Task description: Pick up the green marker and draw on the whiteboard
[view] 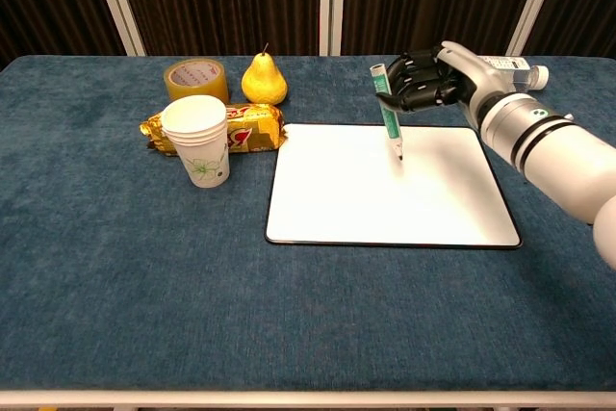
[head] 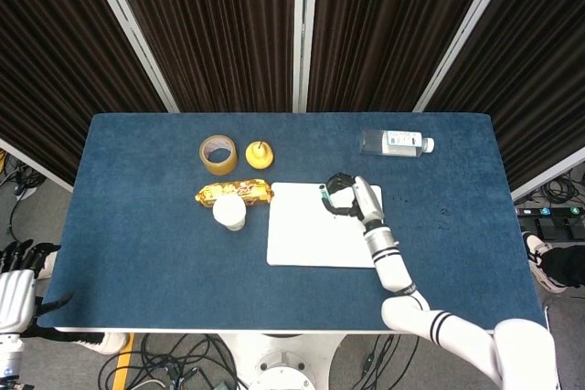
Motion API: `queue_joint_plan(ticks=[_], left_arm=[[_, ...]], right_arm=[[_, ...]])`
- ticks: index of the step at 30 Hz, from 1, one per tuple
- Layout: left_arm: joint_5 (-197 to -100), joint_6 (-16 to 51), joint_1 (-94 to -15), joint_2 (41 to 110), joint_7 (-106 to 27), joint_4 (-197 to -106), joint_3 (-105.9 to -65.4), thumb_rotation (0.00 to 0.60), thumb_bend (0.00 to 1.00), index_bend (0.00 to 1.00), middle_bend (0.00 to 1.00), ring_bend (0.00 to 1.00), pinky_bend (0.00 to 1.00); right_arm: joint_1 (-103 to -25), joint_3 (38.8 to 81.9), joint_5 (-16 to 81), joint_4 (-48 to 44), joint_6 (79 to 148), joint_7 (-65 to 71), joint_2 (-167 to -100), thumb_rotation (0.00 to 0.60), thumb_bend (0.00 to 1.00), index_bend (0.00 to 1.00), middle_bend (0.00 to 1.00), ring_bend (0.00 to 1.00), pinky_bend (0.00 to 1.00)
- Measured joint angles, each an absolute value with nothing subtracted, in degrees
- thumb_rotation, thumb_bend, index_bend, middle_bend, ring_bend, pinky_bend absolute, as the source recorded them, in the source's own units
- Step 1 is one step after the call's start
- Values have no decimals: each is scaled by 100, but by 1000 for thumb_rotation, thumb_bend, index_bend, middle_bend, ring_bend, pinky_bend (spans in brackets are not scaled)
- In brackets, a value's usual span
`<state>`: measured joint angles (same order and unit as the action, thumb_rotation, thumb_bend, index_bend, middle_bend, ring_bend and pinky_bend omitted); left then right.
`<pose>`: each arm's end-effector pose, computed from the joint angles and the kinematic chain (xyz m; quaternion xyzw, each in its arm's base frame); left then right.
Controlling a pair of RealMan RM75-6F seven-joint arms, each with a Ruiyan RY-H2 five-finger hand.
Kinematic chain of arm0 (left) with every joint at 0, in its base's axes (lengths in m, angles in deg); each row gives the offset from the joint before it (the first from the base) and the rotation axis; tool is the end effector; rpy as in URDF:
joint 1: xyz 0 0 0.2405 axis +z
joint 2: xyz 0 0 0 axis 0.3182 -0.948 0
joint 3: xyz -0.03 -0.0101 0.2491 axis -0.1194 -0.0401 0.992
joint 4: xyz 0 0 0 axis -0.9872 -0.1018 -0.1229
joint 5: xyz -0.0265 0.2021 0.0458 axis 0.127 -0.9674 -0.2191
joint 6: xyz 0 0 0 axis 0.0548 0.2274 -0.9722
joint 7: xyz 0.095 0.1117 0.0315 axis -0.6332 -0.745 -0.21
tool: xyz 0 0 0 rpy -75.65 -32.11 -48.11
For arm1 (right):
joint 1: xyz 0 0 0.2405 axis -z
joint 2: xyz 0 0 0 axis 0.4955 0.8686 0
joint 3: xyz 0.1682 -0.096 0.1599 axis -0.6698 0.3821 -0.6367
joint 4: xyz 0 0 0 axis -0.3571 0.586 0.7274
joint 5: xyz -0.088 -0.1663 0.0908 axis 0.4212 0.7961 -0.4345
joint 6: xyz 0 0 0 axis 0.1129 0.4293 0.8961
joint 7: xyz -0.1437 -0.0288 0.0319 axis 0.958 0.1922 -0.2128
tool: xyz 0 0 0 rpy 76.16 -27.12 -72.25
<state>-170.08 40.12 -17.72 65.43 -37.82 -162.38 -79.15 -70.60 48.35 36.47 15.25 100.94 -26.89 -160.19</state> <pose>-0.3461 0.1497 0.1287 -0.5477 -0.4303 -0.3552 0.6234 -0.1562 -0.3824 -0.0743 0.4405 -0.6595 0.5435 0.2750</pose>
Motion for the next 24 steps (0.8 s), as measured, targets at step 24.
queue_joint_plan(ticks=[24], left_arm=[[-16981, 3942, -1753, 6612, -3569, -16069, -7904, 600, 0, 251, 212, 93, 72]], right_arm=[[-7407, 5102, 4241, 2789, 10152, -3676, -16932, 600, 446, 760, 653, 426, 347]])
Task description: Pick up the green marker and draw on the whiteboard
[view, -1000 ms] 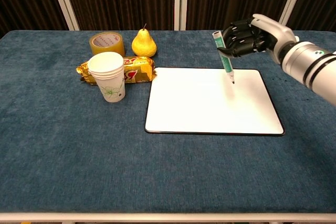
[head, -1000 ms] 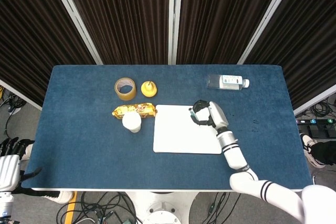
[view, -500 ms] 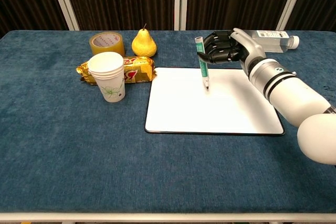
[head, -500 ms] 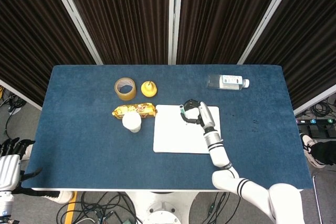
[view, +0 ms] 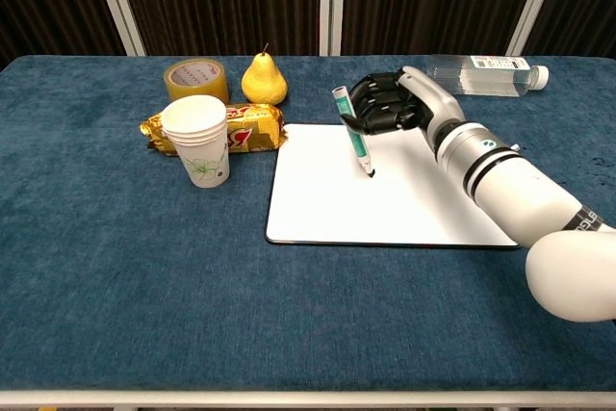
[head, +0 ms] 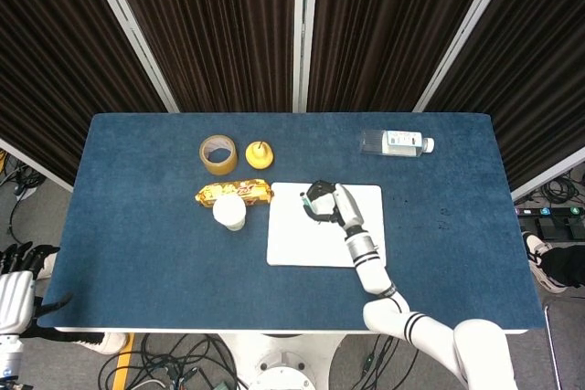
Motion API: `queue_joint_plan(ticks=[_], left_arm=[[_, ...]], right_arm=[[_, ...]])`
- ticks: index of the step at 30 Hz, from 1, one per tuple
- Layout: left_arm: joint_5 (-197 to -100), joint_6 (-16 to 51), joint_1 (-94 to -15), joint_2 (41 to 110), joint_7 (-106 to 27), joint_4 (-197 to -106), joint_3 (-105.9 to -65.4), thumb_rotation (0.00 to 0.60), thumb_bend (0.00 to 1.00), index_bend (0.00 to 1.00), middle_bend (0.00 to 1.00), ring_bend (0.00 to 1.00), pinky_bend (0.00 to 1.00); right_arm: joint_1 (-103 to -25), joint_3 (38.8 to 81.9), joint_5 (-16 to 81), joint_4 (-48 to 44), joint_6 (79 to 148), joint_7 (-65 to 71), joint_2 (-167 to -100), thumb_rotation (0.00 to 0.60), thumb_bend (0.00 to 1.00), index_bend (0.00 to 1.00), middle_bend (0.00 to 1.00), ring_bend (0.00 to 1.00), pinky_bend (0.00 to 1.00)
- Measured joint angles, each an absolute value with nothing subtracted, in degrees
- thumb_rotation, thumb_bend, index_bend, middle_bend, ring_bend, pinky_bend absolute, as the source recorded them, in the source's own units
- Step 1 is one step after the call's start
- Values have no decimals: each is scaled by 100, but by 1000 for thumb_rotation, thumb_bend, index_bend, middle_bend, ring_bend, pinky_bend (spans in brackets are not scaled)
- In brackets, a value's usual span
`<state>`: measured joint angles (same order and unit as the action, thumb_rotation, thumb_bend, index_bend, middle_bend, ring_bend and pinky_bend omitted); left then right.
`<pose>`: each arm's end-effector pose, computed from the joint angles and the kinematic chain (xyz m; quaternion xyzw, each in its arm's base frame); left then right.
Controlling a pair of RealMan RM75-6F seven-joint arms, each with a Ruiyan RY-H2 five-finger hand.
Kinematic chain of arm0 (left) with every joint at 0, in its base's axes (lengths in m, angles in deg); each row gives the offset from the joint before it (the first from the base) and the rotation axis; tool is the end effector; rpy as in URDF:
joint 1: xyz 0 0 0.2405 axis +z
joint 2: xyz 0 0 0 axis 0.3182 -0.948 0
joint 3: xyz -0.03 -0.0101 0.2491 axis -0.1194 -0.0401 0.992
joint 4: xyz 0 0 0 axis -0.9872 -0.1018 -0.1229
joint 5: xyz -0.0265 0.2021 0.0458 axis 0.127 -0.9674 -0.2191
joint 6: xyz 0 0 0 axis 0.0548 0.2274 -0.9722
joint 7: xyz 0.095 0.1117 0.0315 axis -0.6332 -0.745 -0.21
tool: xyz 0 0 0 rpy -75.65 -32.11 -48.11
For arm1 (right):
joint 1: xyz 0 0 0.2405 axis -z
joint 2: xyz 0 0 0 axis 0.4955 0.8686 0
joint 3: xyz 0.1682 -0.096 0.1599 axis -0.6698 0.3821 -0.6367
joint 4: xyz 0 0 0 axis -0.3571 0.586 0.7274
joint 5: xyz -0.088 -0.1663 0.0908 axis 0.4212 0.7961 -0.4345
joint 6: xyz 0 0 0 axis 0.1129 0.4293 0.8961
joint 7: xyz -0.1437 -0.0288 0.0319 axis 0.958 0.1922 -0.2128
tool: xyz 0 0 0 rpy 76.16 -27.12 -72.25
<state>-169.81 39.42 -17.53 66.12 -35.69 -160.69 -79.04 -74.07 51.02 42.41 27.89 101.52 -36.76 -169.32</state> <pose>-0.3523 0.1479 0.1260 -0.5428 -0.4414 -0.3558 0.6197 -0.1407 -0.3741 -0.1173 0.4536 -0.6629 0.5465 0.2371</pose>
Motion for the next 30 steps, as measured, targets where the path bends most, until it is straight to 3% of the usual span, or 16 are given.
queue_joint_plan(ticks=[10, 21, 30], left_arm=[[-16982, 3969, -1718, 6613, -3532, -16046, -7896, 600, 0, 251, 212, 93, 72], [-17007, 3973, -1721, 6615, -3545, -16054, -7897, 600, 0, 251, 212, 94, 72], [-16993, 3981, -1692, 6606, -3546, -16069, -7886, 600, 0, 250, 212, 93, 72]], right_arm=[[-7238, 5373, 4554, 1920, 10354, -3731, -16688, 600, 439, 758, 649, 426, 347], [-7262, 5189, 4338, 2282, 10228, -3599, -16658, 600, 440, 758, 649, 426, 347], [-7354, 5290, 4434, 2563, 10122, -3649, -16786, 600, 471, 758, 649, 426, 347]])
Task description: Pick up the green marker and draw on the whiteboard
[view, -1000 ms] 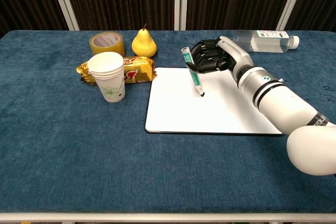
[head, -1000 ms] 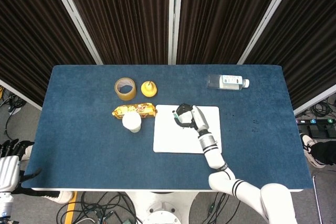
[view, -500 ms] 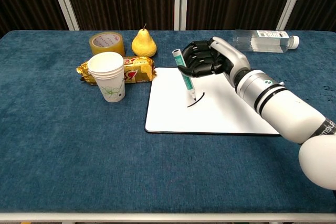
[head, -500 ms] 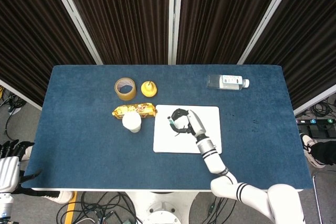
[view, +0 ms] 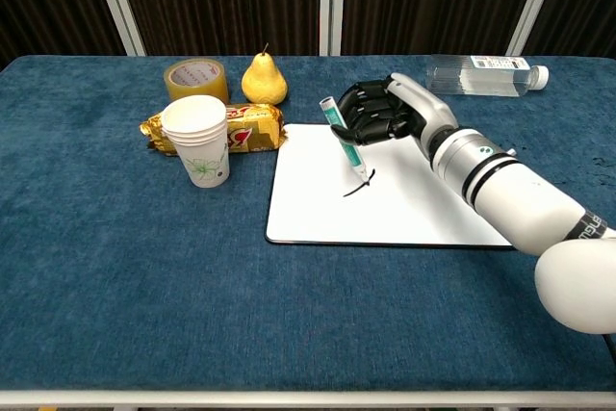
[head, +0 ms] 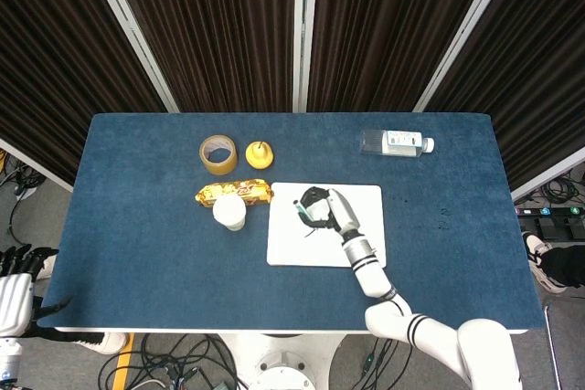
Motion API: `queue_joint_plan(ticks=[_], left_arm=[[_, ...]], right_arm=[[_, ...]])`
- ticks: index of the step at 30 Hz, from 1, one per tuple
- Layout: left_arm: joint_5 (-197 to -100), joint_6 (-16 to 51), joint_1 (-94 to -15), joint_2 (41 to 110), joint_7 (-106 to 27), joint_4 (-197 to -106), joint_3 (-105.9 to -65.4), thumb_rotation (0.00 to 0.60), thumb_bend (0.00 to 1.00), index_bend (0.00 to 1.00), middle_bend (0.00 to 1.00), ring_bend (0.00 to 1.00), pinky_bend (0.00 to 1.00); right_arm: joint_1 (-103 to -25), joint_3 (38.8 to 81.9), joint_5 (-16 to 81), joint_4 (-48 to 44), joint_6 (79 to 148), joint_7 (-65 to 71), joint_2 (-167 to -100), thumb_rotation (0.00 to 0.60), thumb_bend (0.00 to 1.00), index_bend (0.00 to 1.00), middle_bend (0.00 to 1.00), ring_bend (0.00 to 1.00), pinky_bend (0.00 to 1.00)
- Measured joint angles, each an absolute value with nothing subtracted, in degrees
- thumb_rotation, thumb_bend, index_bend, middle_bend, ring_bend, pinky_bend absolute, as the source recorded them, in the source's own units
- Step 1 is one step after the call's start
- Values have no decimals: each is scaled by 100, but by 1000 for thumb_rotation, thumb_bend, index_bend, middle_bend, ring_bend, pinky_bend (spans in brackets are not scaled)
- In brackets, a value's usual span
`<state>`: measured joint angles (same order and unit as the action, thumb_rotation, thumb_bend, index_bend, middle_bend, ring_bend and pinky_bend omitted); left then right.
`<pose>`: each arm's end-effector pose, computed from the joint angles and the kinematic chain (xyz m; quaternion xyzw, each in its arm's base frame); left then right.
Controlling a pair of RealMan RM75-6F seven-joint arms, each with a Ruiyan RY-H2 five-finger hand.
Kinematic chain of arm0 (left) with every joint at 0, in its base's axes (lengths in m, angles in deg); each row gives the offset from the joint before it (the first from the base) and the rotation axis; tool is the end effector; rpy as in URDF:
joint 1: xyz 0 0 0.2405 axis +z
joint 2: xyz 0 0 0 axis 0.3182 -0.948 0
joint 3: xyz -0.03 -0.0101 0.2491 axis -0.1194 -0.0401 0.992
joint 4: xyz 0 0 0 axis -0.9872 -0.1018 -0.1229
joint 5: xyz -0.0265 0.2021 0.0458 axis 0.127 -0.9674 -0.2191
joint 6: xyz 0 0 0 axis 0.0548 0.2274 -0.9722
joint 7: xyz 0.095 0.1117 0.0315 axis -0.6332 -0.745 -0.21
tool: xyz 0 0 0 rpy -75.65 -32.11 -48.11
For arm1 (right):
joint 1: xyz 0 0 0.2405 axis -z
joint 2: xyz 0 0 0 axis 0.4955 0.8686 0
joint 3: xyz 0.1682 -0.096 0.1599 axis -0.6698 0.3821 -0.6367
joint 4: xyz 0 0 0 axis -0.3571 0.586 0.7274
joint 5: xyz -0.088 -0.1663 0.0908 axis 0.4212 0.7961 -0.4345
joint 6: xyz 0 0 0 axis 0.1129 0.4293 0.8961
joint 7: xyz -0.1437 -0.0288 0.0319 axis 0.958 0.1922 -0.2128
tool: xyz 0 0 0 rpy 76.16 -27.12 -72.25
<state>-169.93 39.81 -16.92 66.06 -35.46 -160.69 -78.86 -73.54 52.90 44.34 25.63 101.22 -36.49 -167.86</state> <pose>-0.3534 0.1435 0.1267 -0.5400 -0.4433 -0.3548 0.6212 -0.1387 -0.3672 -0.1185 0.4803 -0.6567 0.5361 0.2251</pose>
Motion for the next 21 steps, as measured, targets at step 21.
queue_joint_plan(ticks=[21], left_arm=[[-17139, 3947, -1817, 6581, -3649, -16155, -7911, 600, 0, 251, 212, 93, 72]], right_arm=[[-6469, 5760, 4675, 509, 10784, -2061, -14633, 600, 524, 774, 649, 394, 255]])
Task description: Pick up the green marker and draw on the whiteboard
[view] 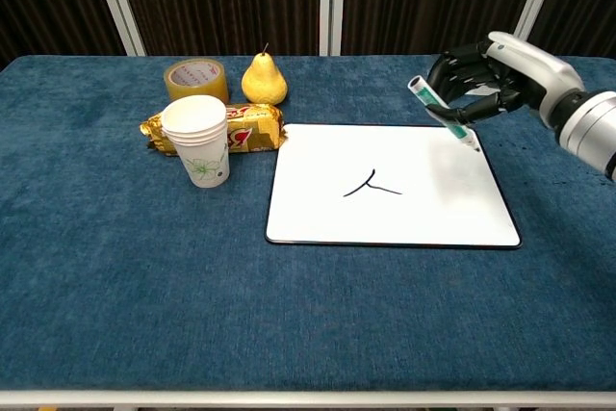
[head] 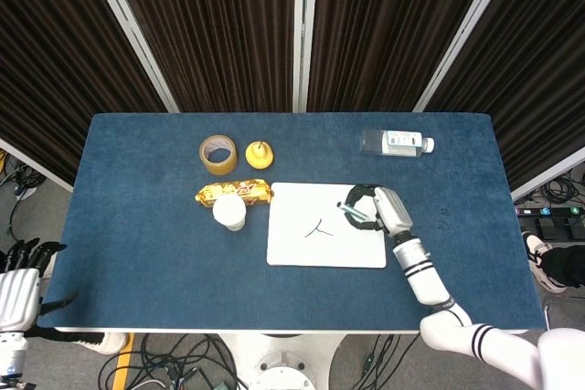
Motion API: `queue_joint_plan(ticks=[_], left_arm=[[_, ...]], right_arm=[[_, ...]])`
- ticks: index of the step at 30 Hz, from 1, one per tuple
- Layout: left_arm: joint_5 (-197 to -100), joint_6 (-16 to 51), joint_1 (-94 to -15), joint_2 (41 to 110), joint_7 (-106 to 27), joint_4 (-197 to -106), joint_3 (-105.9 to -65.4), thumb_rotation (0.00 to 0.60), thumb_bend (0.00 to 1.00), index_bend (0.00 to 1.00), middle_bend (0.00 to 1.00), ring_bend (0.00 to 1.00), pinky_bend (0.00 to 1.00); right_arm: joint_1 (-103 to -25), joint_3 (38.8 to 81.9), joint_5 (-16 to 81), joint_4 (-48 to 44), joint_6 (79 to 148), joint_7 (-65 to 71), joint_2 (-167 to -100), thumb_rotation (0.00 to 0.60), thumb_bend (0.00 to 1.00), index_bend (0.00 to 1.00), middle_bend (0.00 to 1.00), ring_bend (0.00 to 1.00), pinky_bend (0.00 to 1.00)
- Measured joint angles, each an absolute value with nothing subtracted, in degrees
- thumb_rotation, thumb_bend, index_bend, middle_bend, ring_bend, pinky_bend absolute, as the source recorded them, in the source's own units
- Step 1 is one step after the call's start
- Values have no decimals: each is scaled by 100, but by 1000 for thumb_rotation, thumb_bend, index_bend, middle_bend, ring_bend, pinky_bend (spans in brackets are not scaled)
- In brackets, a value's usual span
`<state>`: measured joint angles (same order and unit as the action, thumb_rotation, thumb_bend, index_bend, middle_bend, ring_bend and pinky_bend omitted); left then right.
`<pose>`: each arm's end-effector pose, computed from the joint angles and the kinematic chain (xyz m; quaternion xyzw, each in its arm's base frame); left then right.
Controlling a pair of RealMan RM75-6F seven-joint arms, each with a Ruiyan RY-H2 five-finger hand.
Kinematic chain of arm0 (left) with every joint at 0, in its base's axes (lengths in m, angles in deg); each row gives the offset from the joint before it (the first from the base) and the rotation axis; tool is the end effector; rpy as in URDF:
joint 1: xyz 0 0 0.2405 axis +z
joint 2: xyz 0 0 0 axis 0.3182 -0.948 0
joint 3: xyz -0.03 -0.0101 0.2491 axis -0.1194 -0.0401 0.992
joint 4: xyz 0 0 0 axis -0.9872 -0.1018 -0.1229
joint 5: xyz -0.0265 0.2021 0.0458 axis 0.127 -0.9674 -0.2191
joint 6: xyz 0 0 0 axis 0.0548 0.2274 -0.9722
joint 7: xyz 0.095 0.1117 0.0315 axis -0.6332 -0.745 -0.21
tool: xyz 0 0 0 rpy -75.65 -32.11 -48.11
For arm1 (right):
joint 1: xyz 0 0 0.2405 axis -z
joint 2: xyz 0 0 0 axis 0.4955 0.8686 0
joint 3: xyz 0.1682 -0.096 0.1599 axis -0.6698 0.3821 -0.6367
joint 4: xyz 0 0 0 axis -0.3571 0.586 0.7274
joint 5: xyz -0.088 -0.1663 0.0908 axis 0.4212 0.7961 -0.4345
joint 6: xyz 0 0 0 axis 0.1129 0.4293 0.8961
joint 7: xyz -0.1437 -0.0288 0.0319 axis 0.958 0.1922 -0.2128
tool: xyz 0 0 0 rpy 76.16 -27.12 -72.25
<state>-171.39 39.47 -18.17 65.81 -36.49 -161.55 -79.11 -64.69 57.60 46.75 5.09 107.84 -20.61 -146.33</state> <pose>-0.3445 0.1526 0.1249 -0.5553 -0.4317 -0.3634 0.6109 -0.1949 -0.3544 -0.0185 0.5683 -0.5510 0.5168 0.3263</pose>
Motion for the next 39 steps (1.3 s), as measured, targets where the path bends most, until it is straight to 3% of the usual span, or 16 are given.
queue_joint_plan(ticks=[10, 17, 19, 23, 26, 32, 39], left_arm=[[-17214, 4031, -1771, 6480, -3795, -16376, -7841, 600, 0, 251, 212, 93, 72], [-17186, 4059, -1717, 6472, -3777, -16380, -7810, 600, 0, 251, 212, 93, 72], [-17184, 4052, -1718, 6481, -3769, -16373, -7809, 600, 0, 251, 212, 94, 72], [-17180, 4036, -1729, 6498, -3754, -16346, -7817, 600, 0, 251, 212, 93, 72], [-17168, 3995, -1756, 6506, -3766, -16338, -7830, 600, 0, 251, 211, 93, 72], [-17139, 3931, -1803, 6530, -3783, -16324, -7860, 600, 0, 250, 212, 93, 72], [-17132, 3894, -1867, 6556, -3914, -16359, -7898, 600, 0, 251, 212, 93, 72]], right_arm=[[-6467, 6251, 4687, 853, 10617, 1205, -14145, 600, 455, 702, 567, 297, 170], [-6445, 6565, 4685, 1708, 10480, 1955, -14398, 600, 445, 645, 515, 263, 151], [-6439, 6632, 4689, 1897, 10408, 2012, -14513, 600, 444, 545, 449, 205, 102], [-6422, 6681, 4586, 1873, 10183, 2225, -14513, 600, 443, 173, 227, 11, 0], [-6375, 6682, 4508, 1591, 10167, 2370, -14391, 600, 442, 44, 151, 0, 0], [-6049, 6701, 4577, 644, 10818, 2400, -13853, 600, 442, 16, 136, 0, 0], [-5170, 6709, 4773, -1146, 12434, 2035, -12801, 600, 438, 94, 214, 2, 0]])
